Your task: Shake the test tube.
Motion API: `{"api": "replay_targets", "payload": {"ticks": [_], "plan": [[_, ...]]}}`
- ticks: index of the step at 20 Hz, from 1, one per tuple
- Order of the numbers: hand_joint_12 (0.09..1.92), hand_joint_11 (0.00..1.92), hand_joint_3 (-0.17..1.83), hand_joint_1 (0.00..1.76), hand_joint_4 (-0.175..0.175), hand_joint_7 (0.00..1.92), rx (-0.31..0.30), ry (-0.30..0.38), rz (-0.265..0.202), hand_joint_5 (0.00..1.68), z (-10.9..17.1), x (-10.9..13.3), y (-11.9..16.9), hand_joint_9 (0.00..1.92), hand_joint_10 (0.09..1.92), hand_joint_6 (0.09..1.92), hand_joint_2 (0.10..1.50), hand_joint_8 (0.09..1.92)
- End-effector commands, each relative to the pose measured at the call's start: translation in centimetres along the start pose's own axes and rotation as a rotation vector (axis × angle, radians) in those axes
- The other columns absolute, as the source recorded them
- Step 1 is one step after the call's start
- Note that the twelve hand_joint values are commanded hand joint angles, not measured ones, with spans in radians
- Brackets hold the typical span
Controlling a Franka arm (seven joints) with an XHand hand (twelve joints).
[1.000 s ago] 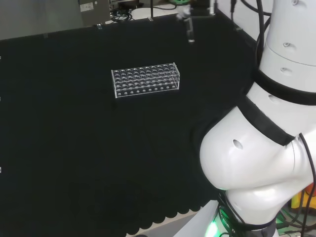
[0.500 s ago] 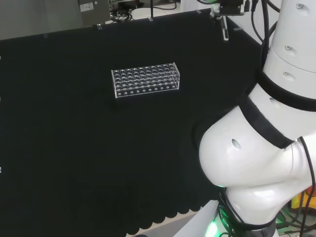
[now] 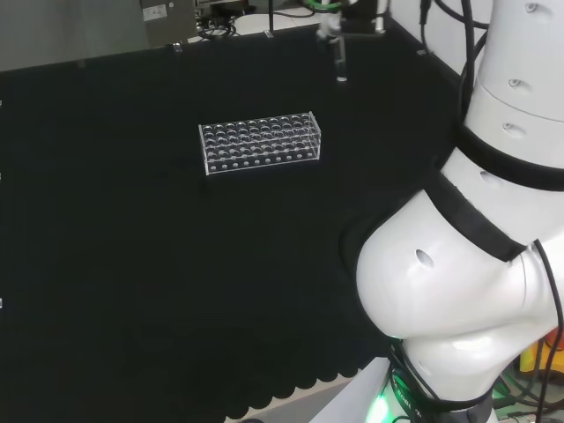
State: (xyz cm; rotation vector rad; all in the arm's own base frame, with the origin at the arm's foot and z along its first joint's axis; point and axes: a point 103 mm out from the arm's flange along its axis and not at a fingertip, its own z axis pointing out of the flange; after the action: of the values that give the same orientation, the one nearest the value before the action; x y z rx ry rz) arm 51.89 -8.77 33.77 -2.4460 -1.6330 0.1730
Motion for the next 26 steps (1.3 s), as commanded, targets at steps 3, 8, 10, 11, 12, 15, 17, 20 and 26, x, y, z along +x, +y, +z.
{"api": "replay_targets", "payload": {"ticks": [3,8,10,11,12,15,17,20,26], "plan": [[0.85,1.24,0.54,1.21,-0.175,1.68,0.013,0.049,-0.252,1.25,0.8,12.4,-1.6,1.55,0.55,0.66,0.73,0.51],[0.86,1.24,0.54,1.21,-0.175,1.68,0.015,0.057,-0.332,1.25,0.8,15.6,-2.8,1.55,0.55,0.66,0.73,0.51],[0.86,1.24,0.54,1.21,-0.175,1.68,0.015,0.045,-0.333,1.25,0.9,15.5,-2.7,1.55,0.55,0.66,0.73,0.51],[0.86,1.24,0.55,1.21,-0.175,1.68,0.016,0.037,-0.325,1.25,0.9,15.0,-2.5,1.55,0.55,0.66,0.73,0.51],[0.86,1.24,0.55,1.21,-0.175,1.68,0.017,0.028,-0.315,1.25,1.0,14.5,-2.3,1.55,0.55,0.66,0.73,0.51],[0.86,1.24,0.55,1.21,-0.175,1.68,0.016,0.002,-0.266,1.25,1.0,11.7,-1.4,1.55,0.55,0.66,0.73,0.51],[0.86,1.24,0.55,1.21,-0.175,1.68,0.014,-0.020,-0.218,1.25,1.0,9.2,-0.7,1.55,0.55,0.66,0.73,0.51],[0.86,1.24,0.55,1.21,-0.175,1.68,0.001,-0.041,-0.118,1.25,0.7,5.0,0.2,1.55,0.55,0.66,0.73,0.51],[0.86,1.23,0.55,1.21,-0.175,1.68,-0.009,-0.028,0.102,1.25,-0.5,-4.3,1.5,1.55,0.55,0.66,0.73,0.51]]}}
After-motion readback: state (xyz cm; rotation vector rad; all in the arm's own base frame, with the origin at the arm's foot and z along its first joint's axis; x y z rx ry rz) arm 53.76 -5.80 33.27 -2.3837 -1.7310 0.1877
